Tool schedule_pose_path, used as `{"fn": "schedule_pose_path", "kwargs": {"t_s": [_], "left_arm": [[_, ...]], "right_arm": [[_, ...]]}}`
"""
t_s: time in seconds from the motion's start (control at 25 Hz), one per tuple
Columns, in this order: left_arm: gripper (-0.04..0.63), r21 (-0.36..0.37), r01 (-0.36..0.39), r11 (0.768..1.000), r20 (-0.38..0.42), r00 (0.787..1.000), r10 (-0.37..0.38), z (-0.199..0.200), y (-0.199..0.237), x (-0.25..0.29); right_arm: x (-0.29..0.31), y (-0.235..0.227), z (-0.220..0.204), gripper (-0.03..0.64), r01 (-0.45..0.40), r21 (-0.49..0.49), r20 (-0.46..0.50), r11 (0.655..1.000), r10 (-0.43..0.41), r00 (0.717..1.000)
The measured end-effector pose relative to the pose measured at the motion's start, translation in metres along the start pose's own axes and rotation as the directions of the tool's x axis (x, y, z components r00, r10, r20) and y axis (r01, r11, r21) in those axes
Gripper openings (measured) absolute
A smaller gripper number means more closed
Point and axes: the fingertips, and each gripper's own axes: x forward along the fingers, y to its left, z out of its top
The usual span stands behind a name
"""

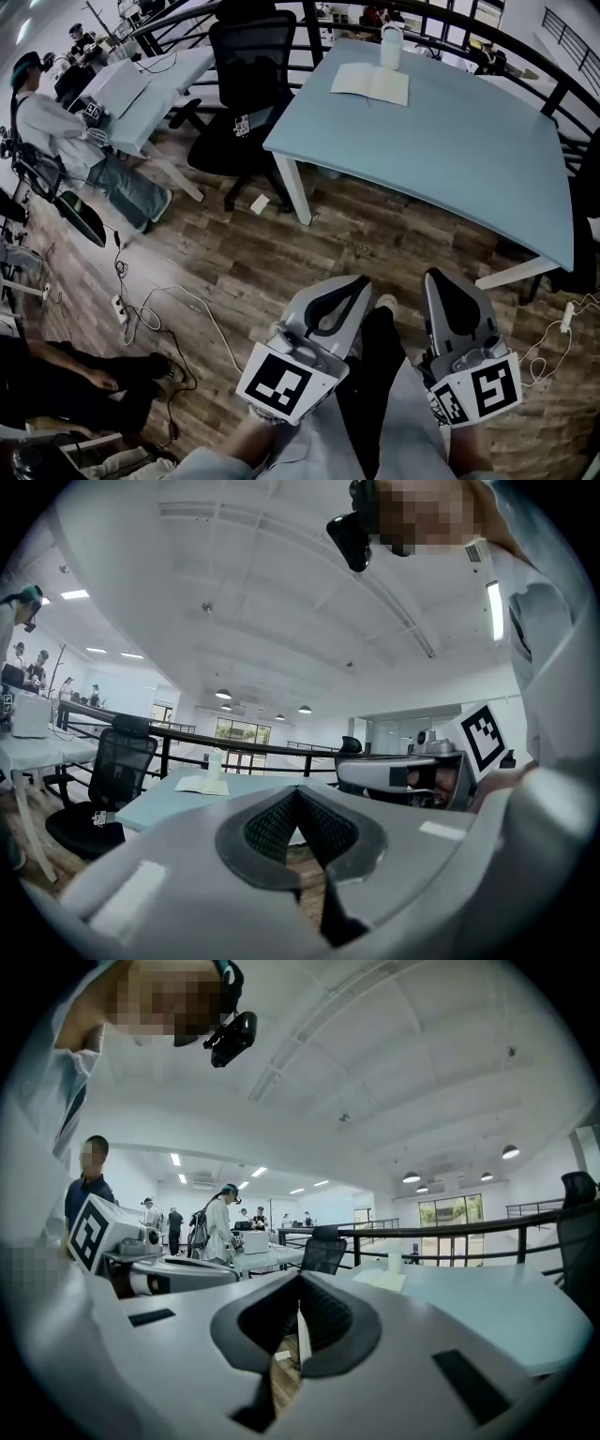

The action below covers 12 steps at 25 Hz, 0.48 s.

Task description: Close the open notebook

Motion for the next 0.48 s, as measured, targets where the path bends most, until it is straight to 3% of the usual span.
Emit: {"fn": "schedule_pose_path", "kwargs": {"t_s": [0.48], "left_arm": [[0.003, -0.024, -0.105, 0.994, 0.014, 0.994, 0.105, 0.007, 0.042, 0.026]], "right_arm": [[0.056, -0.018, 0.001, 0.0, -0.127, -0.014, -0.013, 0.992, 0.127, 0.992]]}}
